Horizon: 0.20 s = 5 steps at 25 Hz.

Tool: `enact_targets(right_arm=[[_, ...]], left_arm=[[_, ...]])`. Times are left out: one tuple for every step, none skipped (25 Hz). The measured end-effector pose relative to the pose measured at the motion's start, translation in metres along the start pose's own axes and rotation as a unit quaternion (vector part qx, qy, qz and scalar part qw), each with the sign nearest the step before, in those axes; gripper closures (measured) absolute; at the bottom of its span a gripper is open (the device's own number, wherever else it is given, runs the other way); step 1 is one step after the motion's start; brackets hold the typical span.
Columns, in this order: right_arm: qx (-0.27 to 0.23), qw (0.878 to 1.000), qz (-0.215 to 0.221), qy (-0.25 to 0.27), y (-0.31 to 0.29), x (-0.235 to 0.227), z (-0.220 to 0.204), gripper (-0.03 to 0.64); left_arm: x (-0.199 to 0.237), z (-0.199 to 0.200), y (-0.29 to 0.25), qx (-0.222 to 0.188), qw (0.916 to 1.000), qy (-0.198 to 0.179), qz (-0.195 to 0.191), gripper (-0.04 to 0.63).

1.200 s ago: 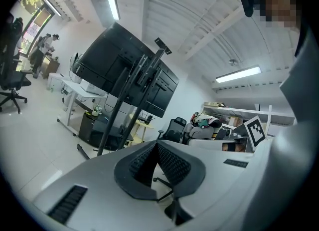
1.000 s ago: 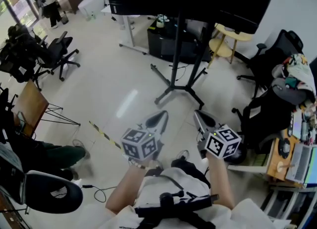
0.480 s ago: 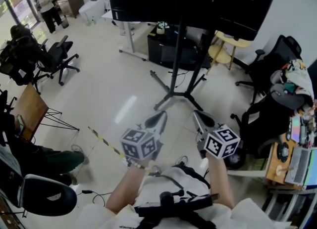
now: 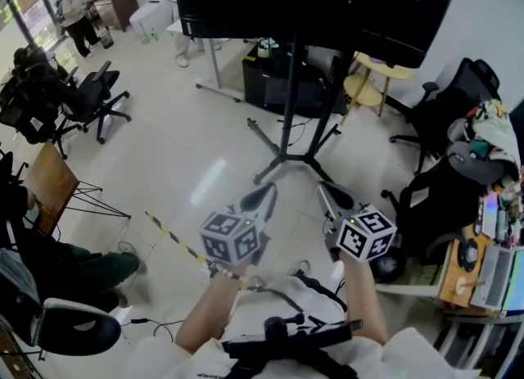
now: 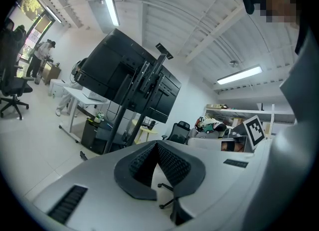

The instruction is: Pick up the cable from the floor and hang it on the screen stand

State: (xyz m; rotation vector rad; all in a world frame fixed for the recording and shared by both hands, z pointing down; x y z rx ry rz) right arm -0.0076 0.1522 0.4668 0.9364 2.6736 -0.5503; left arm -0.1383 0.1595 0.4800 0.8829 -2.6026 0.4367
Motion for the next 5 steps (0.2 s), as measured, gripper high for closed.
enact_targets(right_arm=[[-0.001,1.000,0.000,0.000,0.001,-0.002,0.001,0.609],[-0.001,1.000,0.000,-0.002,0.002,-0.004,0.001,0.608],[-0.002,1.000,0.001,-0.004,0.002,-0.007,0.000,0.608],[-0.002,1.000,0.002,-0.006,0.002,-0.010,-0.001,0.609],[-0.001,1.000,0.003,-0.008,0.003,-0.014,-0.002,0.609]], left_arm=[[-0.001,-0.001,-0.002,0.000,1.0000,0.003,-0.001,0.595],[-0.002,-0.002,-0.003,0.000,1.0000,0.005,-0.002,0.595],[-0.003,-0.002,-0.005,0.001,1.0000,0.006,-0.002,0.595],[-0.004,-0.003,-0.007,0.002,1.0000,0.006,-0.002,0.595],[-0.005,-0.003,-0.008,0.002,1.0000,0.006,-0.002,0.595]])
Point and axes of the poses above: the fingertips, and each gripper's own axes: y backward along the fingers, x to its left, z out of its top, the point moved 2 cm from there along y, backward along the fingers, and after that the axes turned 3 degrees about -y, right-handed, at the moved point
